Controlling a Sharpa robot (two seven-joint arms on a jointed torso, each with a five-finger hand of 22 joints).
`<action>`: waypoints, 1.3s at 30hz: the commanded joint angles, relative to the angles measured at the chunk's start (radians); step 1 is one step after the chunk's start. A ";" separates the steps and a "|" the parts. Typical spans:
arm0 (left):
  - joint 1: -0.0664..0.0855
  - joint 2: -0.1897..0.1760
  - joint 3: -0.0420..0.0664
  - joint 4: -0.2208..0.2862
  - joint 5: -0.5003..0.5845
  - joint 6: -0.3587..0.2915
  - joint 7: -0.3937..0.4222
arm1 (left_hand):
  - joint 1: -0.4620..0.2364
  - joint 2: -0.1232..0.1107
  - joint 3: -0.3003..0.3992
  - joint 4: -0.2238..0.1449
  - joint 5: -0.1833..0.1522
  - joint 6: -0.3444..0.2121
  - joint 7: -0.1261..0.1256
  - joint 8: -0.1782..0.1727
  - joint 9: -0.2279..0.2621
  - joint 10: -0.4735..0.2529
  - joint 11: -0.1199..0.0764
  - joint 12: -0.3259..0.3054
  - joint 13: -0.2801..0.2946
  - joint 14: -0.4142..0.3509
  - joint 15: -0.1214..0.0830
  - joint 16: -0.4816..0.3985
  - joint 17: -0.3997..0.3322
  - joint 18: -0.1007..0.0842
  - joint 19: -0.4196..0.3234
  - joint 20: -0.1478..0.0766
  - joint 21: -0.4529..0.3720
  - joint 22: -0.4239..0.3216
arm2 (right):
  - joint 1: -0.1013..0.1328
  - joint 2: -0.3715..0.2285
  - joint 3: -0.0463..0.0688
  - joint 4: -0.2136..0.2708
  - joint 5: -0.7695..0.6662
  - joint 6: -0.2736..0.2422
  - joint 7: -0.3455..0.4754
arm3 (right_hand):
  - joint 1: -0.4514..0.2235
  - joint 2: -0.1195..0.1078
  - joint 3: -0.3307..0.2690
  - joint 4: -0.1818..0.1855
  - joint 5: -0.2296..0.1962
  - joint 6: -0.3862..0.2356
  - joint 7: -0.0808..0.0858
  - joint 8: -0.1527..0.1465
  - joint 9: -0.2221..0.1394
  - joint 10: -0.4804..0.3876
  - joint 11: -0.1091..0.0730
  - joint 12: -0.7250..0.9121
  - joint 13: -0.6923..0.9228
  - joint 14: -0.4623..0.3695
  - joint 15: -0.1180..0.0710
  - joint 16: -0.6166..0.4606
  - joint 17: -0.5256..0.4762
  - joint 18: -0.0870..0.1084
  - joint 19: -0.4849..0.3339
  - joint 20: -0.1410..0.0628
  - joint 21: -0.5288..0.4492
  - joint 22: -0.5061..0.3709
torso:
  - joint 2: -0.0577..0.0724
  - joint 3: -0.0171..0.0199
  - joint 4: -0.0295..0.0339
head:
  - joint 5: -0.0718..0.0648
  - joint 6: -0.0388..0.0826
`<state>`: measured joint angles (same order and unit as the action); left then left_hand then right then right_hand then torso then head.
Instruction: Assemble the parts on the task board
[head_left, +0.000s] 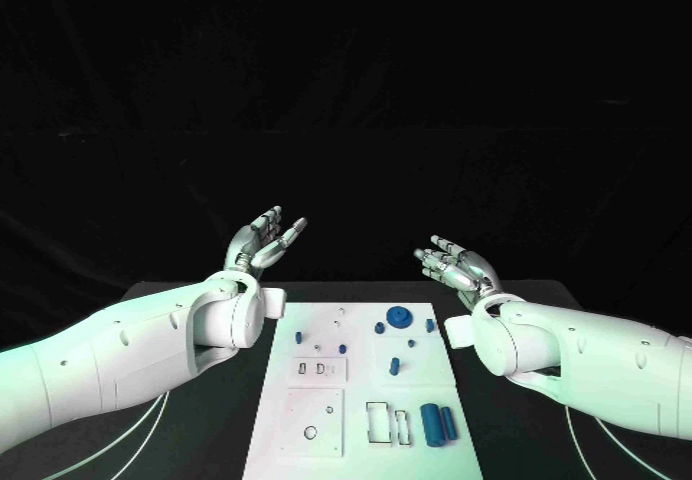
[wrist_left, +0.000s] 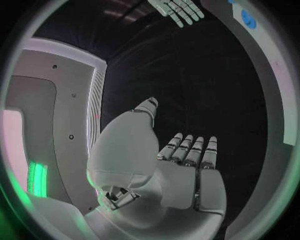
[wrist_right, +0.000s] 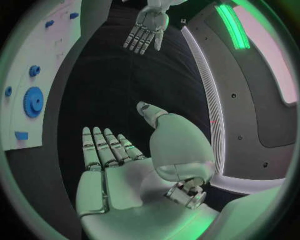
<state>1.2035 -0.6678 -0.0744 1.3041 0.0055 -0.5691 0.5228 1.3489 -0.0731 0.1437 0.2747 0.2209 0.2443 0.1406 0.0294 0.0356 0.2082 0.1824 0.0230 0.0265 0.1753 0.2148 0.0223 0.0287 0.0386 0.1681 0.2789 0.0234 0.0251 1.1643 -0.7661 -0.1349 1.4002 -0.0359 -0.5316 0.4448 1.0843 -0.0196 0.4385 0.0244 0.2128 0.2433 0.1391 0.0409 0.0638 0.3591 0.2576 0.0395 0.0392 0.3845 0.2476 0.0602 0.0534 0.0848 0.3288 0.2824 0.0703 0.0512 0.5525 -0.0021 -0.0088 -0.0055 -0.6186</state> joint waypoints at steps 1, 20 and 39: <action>0.008 0.007 -0.002 -0.012 0.000 0.105 0.029 | 0.056 -0.001 0.006 0.013 0.010 0.029 0.091 0.009 0.005 0.032 0.010 0.008 0.004 0.029 0.017 0.011 0.006 0.026 0.028 0.016 0.011 0.007 | 0.014 0.004 -0.012 -0.022 -0.060 0.184 -0.046 | 0.115 -0.018 0.041 -0.063 -0.003 0.187 0.157 0.059 0.046 0.237 0.000 0.040 0.019 0.304 -0.021 0.086 0.047 0.045 0.308 0.007 0.108 0.055 | 0.000 -0.0002 -0.0003 | 0.000 0.000; 0.014 -0.075 0.002 0.082 -0.089 0.143 0.003 | 0.188 -0.049 0.130 0.004 0.004 0.665 0.062 0.238 0.134 0.849 -0.033 0.144 0.043 0.841 -0.106 0.345 0.236 0.147 0.738 -0.047 0.306 0.124 | 0.077 -0.030 -0.016 -0.049 -0.882 0.135 -0.158 | 0.201 -0.100 0.094 -0.172 -0.014 0.635 0.082 0.202 0.127 0.724 -0.095 0.072 0.026 0.686 -0.134 0.220 0.129 0.095 0.543 -0.059 0.314 0.150 | 0.063 0.0191 -0.0056 | -0.012 -0.021; 0.025 -0.195 0.007 0.302 -0.134 0.170 -0.055 | 0.168 -0.117 0.194 -0.001 -0.006 0.689 0.044 0.241 0.172 0.968 -0.061 0.063 0.044 0.909 -0.155 0.606 0.460 0.140 0.837 -0.118 0.499 0.225 | 0.131 -0.024 -0.010 -0.002 -1.528 0.209 -0.441 | 0.127 -0.176 0.071 -0.127 0.126 0.739 0.014 0.224 0.177 0.877 -0.175 0.042 0.078 1.120 -0.255 0.871 0.677 0.044 0.917 -0.189 0.960 0.726 | 0.138 0.0413 0.0159 | -0.032 -0.024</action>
<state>1.2261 -0.8597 -0.0683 1.5911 -0.1079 -0.4349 0.4823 1.5157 -0.1817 0.3314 0.2716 0.2196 0.9335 0.1840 0.2726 0.2064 1.1694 0.1181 0.0888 0.0695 1.0917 0.0587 0.6195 0.4808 0.1701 1.0044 0.1645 0.5138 0.2454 1.2924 -0.7926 -0.1454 1.3934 -1.3659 -0.3691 0.1081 1.2212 -0.1775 0.5033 -0.1151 0.3205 0.9722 0.1570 0.2627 0.2332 1.2321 0.0888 0.0900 0.1073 1.4346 0.0014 0.7327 0.6055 0.1501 1.1823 0.1053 0.8886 0.6453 0.6708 0.0340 0.0000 -0.0324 -0.6421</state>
